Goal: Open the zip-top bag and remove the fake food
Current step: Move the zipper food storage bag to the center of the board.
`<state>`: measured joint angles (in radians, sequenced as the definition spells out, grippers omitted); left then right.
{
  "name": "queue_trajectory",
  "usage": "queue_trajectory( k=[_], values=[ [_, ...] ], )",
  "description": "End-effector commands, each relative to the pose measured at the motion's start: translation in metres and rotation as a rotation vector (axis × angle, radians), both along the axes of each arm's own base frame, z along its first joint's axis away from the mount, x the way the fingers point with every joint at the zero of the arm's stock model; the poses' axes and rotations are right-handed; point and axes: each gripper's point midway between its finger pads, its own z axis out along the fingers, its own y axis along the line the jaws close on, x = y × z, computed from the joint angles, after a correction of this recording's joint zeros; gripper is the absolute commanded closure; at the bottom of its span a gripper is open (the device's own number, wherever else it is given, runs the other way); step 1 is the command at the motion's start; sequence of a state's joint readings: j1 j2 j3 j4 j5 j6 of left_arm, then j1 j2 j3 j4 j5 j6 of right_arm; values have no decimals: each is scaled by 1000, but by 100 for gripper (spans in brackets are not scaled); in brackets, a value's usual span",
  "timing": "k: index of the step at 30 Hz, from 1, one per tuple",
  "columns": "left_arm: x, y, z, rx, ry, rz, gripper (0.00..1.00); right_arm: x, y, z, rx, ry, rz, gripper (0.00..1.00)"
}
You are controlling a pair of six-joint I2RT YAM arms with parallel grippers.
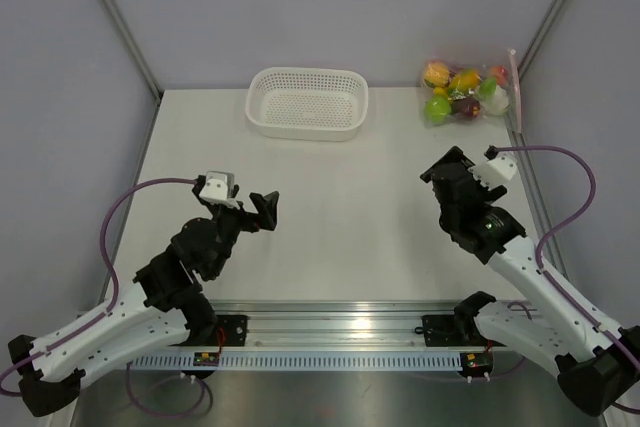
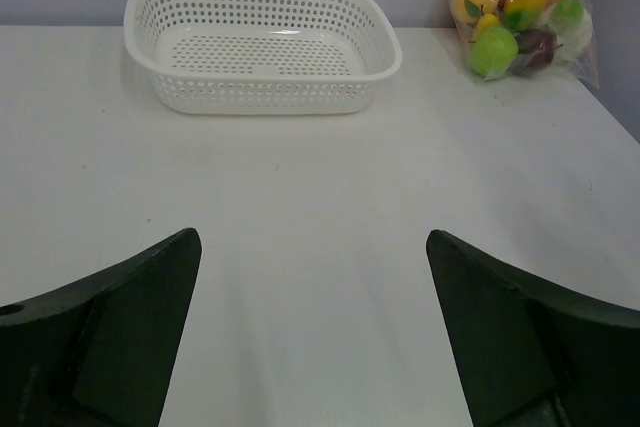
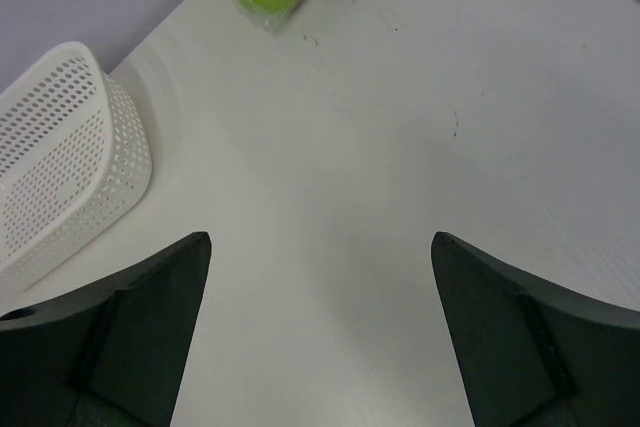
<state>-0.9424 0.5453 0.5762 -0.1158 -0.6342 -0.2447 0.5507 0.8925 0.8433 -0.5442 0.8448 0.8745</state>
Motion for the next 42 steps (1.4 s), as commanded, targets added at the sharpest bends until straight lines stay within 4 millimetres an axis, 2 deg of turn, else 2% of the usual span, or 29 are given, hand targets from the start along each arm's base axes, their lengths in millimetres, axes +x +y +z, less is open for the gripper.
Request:
queue_trajectory(
  k=[1, 5, 6, 8, 9, 11, 12, 14, 17, 20, 24, 25, 27, 28, 31, 34, 35, 36, 42],
  values=[
    [1, 3, 28, -68, -40, 16, 1, 7, 6, 11, 28, -25, 4, 1],
    [1, 1, 27, -73, -37, 8, 1, 10, 10, 3, 18, 1, 16, 1],
    [1, 0, 27, -71, -36, 7, 1, 12, 16, -2, 18, 18, 52, 1],
    [1, -1, 27, -69, -33, 4, 1, 18, 29, 0, -16, 13, 147, 1],
    [2, -2, 25, -66, -29, 4, 1, 17, 40, -8, -8, 22, 217, 1],
    [2, -2, 26, -66, -26, 2, 1, 21, 49, 2, 27, -61, 267, 1],
    [1, -2, 27, -69, -24, 1, 1, 17, 50, -5, 39, -76, 283, 1],
    [0, -3, 27, -72, -24, -5, 1, 18, 51, -1, 65, -125, 280, 0],
    [-2, 1, 29, -87, -35, -4, 1, 21, 44, -5, 45, -126, 248, 0],
    [-3, 4, 31, -97, -42, 4, 1, 28, 46, -8, 51, -117, 254, 1],
    [-4, 5, 32, -102, -46, 2, 1, 44, 41, -25, 94, -86, 212, 1],
    [-4, 6, 32, -103, -46, 5, 1, 51, 31, -24, 123, -102, 177, 1],
    [-4, 6, 32, -102, -45, 5, 1, 62, 25, -29, 177, -104, 146, 1],
    [-4, 5, 32, -103, -44, 4, 1, 67, 13, -31, 186, -108, 110, 1],
    [-5, 3, 32, -101, -43, -11, 1, 87, 9, -36, 210, -119, 76, 1],
    [-5, 3, 31, -97, -37, -8, 1, 108, -1, -44, 232, -94, -1, 1],
    [-5, 3, 31, -96, -37, -7, 1, 116, -9, -41, 242, -104, -28, 0],
    [-5, 4, 32, -97, -39, -5, 1, 123, -9, -55, 255, -70, -31, 1],
    [-5, 3, 31, -99, -37, -7, 1, 158, -18, -77, 403, -108, -67, 1]
  ],
)
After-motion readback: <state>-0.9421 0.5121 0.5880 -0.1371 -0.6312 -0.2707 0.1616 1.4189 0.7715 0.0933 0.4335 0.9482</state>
